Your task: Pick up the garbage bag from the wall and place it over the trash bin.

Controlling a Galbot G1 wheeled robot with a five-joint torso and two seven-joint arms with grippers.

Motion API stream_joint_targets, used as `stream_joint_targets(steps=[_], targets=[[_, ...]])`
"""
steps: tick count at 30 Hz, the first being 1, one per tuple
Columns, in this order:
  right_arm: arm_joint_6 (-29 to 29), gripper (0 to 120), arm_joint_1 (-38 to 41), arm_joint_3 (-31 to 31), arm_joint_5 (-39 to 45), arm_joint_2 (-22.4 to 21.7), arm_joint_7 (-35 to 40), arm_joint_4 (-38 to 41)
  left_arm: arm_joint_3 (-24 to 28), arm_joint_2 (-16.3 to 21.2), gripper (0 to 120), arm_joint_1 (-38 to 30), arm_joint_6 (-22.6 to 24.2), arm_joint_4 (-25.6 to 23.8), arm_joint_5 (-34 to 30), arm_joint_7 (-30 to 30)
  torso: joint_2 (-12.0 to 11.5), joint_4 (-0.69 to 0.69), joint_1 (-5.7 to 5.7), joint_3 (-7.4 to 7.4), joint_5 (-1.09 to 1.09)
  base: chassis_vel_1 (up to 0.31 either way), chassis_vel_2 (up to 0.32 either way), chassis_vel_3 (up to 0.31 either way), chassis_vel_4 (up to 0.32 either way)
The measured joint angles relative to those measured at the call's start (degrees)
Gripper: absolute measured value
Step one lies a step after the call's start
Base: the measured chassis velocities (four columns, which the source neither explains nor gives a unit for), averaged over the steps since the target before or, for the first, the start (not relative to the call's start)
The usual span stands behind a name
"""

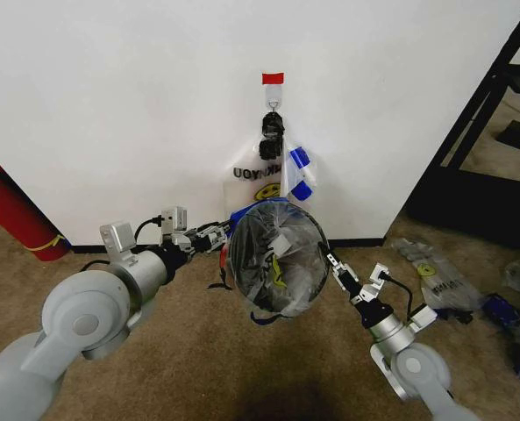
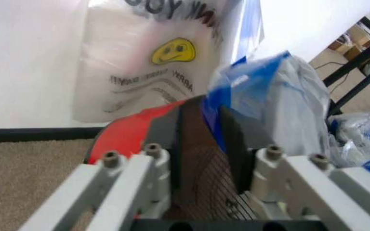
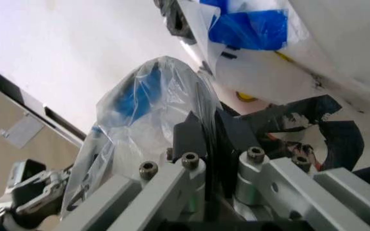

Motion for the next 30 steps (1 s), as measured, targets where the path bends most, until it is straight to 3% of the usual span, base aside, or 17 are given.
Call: stream_joint_targets(steps=[2,6,17,30], targets=[[0.05,0,0.08,-0.03,0.02,0.03,0.22,0.03,0.21,0.0,19,-0.13,0.0,-0.06,0.04,0.0,0.0,0.0,0.0,0.0,0.0,0.0,0.0,0.0,0.0],[0.13,0,0.29,-0.15,0.05,0.19,1.02,0.28,1.01,-0.16,0,-0.91,-0.18,-0.05,0.18,0.0,0.0,0.0,0.0,0.0,0.0,0.0,0.0,0.0,0.0],[0.2,0,-0.1,-0.28,0.16,0.54,1.5,1.27,1.66,-0.26,0,-1.79,-1.17,0.77,0.57,-0.12,0.0,0.0,0.0,0.0,0.0,0.0,0.0,0.0,0.0],[0.04,0,-0.98,0.05,1.66,0.38,1.51,2.92,5.06,0.2,0,-4.64,-1.44,7.46,3.03,1.21,0.0,0.0,0.0,0.0,0.0,0.0,0.0,0.0,0.0]])
